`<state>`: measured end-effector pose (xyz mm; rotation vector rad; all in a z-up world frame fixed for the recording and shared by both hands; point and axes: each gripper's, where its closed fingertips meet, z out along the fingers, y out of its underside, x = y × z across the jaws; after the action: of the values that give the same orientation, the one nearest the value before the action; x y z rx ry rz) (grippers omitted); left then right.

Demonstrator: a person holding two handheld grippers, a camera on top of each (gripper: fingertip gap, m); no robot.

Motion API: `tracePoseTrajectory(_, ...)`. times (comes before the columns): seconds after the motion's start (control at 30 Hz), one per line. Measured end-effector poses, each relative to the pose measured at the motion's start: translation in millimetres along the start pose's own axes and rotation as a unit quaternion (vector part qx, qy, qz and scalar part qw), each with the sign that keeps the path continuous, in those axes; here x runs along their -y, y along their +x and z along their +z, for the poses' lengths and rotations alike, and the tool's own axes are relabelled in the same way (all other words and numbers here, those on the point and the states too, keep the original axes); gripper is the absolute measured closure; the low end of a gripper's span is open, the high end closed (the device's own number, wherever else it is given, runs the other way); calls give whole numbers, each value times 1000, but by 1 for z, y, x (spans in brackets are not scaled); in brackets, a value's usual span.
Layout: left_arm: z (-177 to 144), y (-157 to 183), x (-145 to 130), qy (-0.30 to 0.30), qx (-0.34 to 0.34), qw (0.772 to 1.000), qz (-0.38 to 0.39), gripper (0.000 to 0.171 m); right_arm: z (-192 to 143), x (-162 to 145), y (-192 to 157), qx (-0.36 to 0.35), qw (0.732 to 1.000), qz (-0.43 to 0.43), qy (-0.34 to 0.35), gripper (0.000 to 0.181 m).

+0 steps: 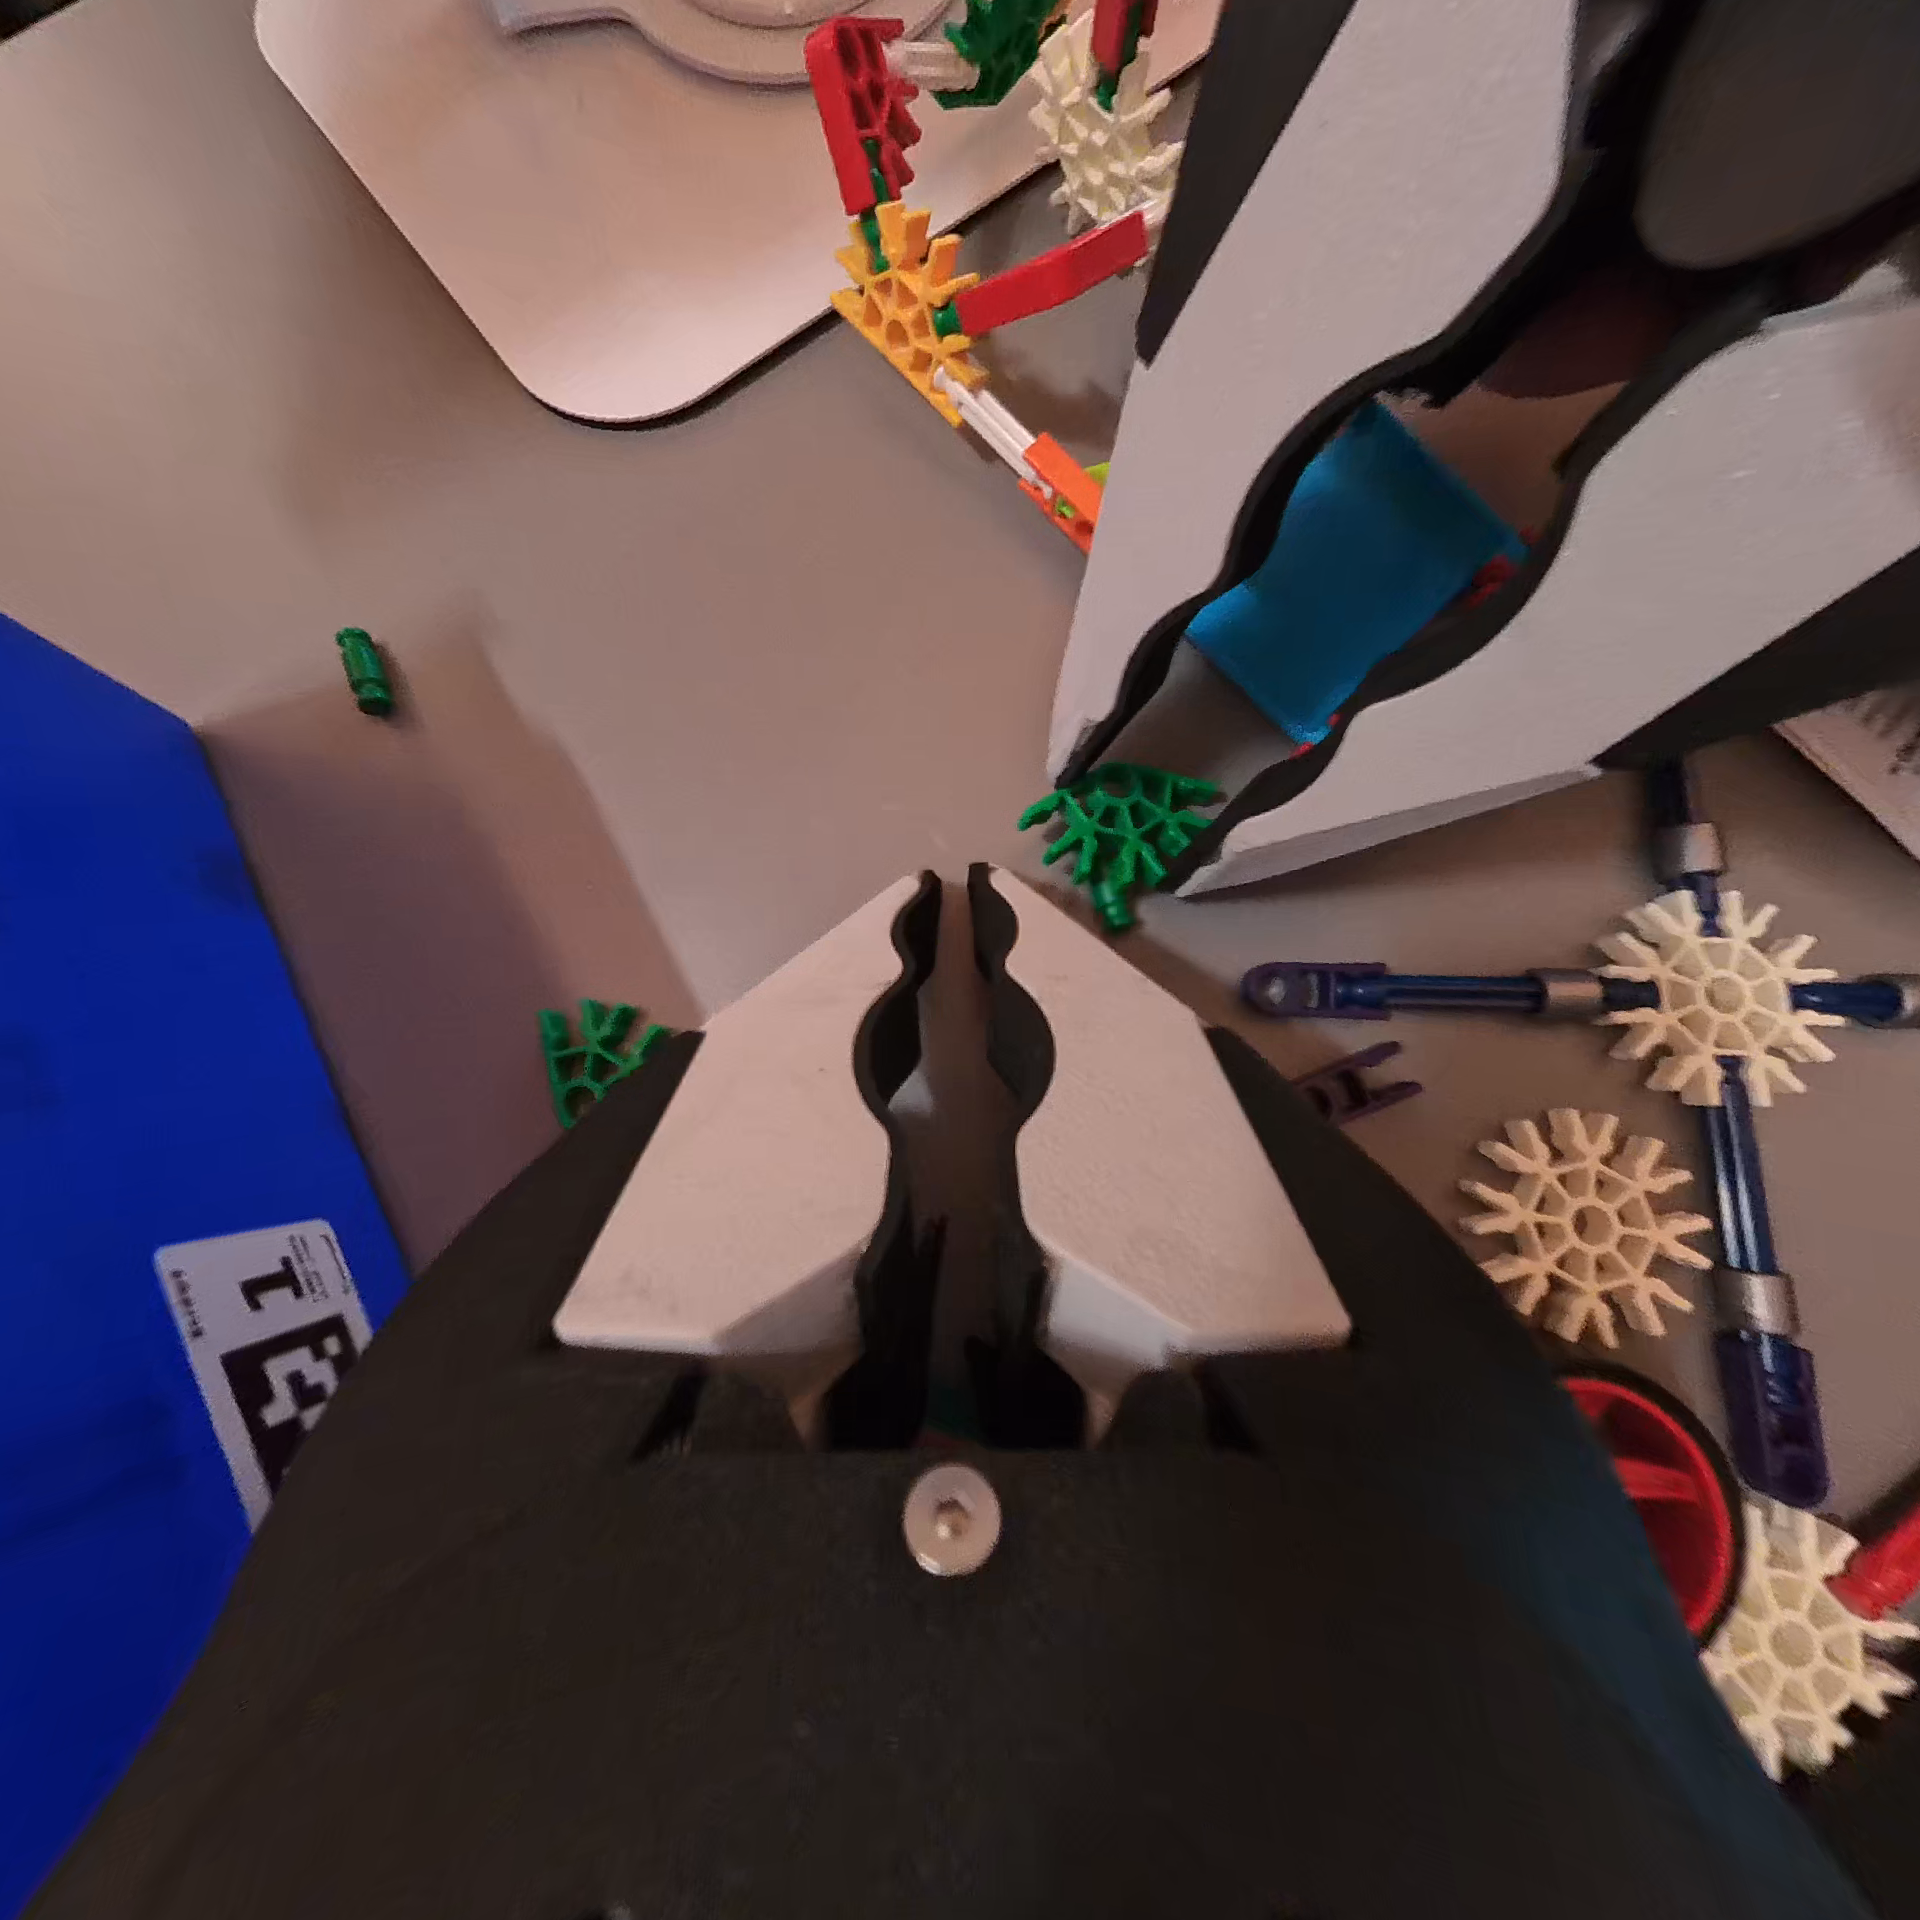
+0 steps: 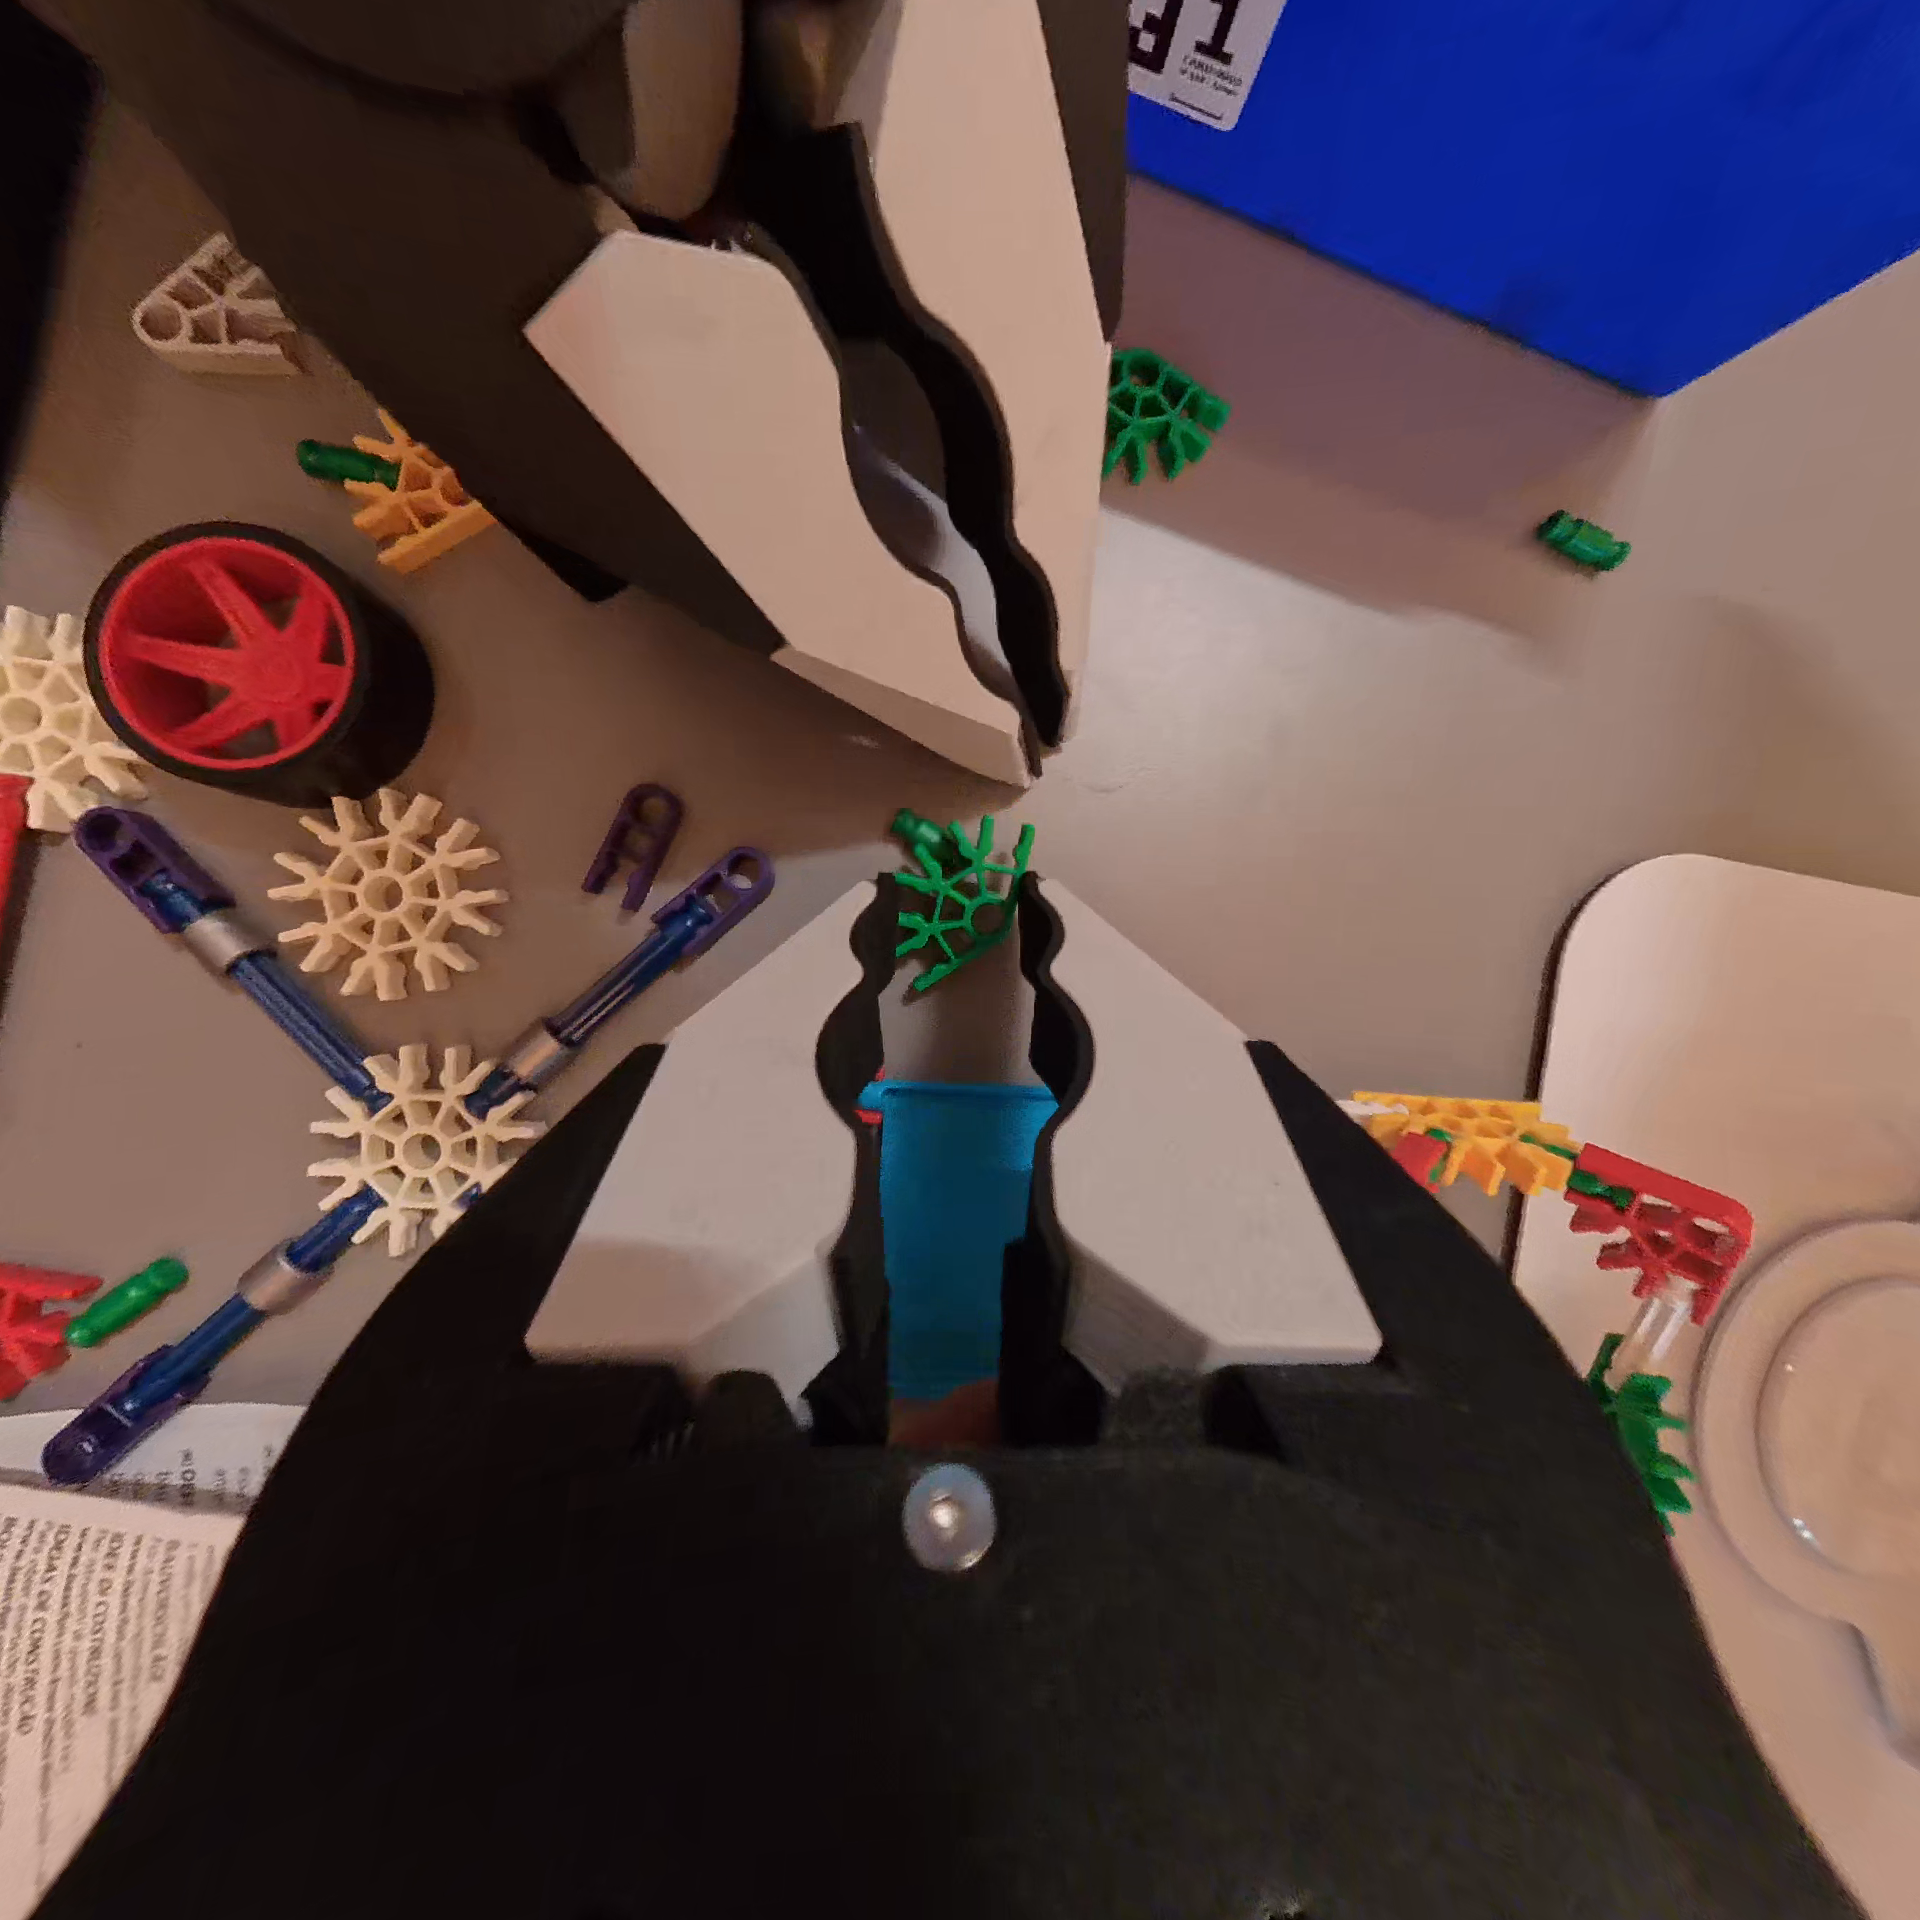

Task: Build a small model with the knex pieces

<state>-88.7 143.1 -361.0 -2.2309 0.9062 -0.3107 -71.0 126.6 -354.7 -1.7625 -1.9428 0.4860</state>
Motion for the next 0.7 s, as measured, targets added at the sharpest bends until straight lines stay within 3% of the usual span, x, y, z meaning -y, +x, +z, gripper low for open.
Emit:
tracePoseTrajectory(0.47, -15, 27, 5, 31, -25, 997, 69, 156, -4, -1, -4, 20, 1000, -12, 5, 161)
tracePoseTrajectory(0.6, -13, 34, 1, 22, -45, 996, 69, 155, 0, -1, -4, 21, 1000, -3, 6, 160)
tracePoseTrajectory(0.7, -9, 28, -4, 9, -21, 996, 81, 154, 1, 0, -3, 17, 1000, 2, 6, 160)
